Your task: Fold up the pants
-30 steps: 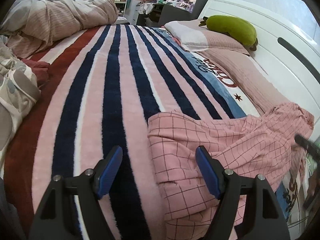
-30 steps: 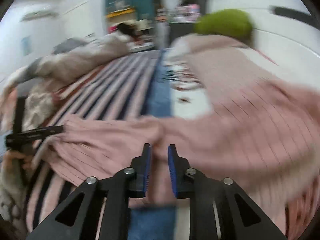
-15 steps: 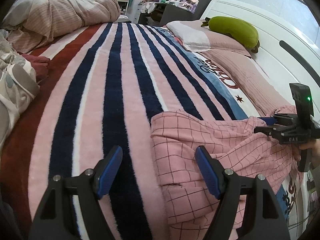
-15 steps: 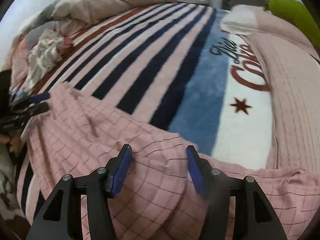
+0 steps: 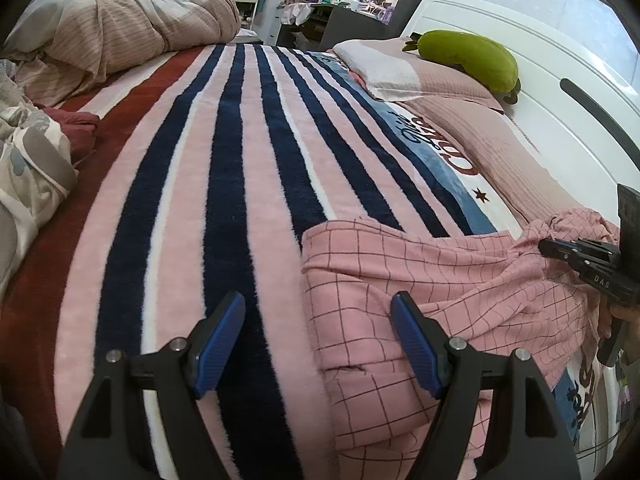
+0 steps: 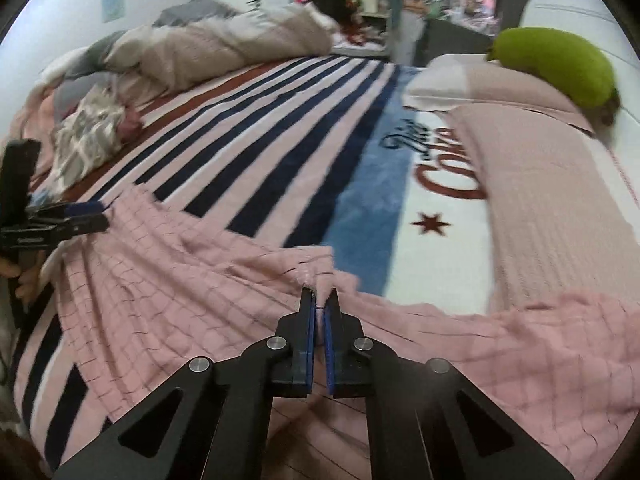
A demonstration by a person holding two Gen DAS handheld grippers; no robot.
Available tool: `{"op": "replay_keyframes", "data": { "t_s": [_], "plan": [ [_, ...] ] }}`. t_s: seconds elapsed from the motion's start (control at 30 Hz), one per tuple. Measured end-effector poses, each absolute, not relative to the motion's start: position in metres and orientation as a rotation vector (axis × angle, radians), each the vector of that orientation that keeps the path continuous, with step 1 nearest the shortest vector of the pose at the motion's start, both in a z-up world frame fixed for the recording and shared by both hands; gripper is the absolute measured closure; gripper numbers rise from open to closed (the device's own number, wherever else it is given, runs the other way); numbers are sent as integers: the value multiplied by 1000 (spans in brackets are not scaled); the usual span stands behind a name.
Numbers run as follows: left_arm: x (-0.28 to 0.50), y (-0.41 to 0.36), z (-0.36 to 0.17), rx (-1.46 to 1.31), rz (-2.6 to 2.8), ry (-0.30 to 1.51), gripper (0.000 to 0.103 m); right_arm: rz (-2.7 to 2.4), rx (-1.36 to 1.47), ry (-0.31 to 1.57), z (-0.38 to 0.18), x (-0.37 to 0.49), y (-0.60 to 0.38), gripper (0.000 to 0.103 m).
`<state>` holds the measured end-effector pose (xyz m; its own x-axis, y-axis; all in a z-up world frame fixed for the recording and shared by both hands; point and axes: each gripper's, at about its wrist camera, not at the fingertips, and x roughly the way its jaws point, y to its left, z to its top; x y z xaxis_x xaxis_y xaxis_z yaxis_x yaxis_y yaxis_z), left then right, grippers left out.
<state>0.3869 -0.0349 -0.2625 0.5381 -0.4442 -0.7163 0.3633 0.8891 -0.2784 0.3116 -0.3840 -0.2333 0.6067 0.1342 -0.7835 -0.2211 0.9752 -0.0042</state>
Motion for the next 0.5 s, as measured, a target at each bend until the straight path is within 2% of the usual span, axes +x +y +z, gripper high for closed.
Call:
{"op": "replay_keyframes", "data": {
  "t_s": [0.13, 0.27, 0.33, 0.37, 0.4, 0.5],
  "plan": [
    [387, -36, -263, -97, -479, 881, 31, 182, -124, 906, -231, 316, -387, 103],
    [388, -33, -262, -104, -474, 880, 31, 186, -186, 999, -232, 328, -380, 103],
    [387, -33, -261, -106, -476, 874, 31, 217, -191, 972, -221, 332, -375, 97],
    [387, -32, -261, -109, -479, 872, 31, 255, -192, 962, -215, 336, -370, 91],
    [386, -32, -260, -111, -483, 869, 31, 316, -194, 964, -210, 343, -362, 80],
    [386, -31, -259, -112, -483, 865, 31, 429, -267, 1026, -214, 365, -339, 80]
  ]
}}
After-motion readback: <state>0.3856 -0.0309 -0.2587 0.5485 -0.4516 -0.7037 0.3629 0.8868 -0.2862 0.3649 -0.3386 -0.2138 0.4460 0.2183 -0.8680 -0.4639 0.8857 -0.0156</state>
